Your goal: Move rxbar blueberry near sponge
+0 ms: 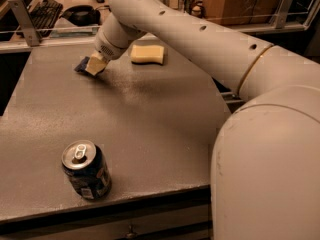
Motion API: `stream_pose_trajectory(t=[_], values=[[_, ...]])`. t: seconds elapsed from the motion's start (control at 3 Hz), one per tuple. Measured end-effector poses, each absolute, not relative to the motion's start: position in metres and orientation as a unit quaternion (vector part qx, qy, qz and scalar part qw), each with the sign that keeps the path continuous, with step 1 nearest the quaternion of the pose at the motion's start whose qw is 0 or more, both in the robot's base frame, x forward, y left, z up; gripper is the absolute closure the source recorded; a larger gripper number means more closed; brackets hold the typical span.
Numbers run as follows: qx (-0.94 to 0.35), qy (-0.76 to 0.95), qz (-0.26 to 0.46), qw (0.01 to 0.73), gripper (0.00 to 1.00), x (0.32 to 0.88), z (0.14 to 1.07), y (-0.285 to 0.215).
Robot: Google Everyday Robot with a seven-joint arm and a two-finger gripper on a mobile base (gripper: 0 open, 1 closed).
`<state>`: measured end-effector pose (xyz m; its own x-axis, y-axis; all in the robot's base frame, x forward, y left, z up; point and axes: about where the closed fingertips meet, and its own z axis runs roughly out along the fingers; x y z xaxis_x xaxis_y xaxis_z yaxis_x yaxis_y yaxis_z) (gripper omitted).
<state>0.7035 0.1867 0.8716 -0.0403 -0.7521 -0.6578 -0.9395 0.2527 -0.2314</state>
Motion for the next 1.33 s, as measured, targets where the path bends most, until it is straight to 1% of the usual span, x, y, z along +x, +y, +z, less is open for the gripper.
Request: stream_pose_trajectory(t=[0.33, 0.67, 1.33], values=[[-0.577, 0.737, 0.102, 0.337, 1.00, 0.722, 0.864, 0.137], [-0.557, 0.757, 0.083, 0.332, 1.00, 0.724, 0.865, 0.100], [-0.522, 0.785, 0.072, 0.326, 1.00, 0.694, 0.871, 0.057]])
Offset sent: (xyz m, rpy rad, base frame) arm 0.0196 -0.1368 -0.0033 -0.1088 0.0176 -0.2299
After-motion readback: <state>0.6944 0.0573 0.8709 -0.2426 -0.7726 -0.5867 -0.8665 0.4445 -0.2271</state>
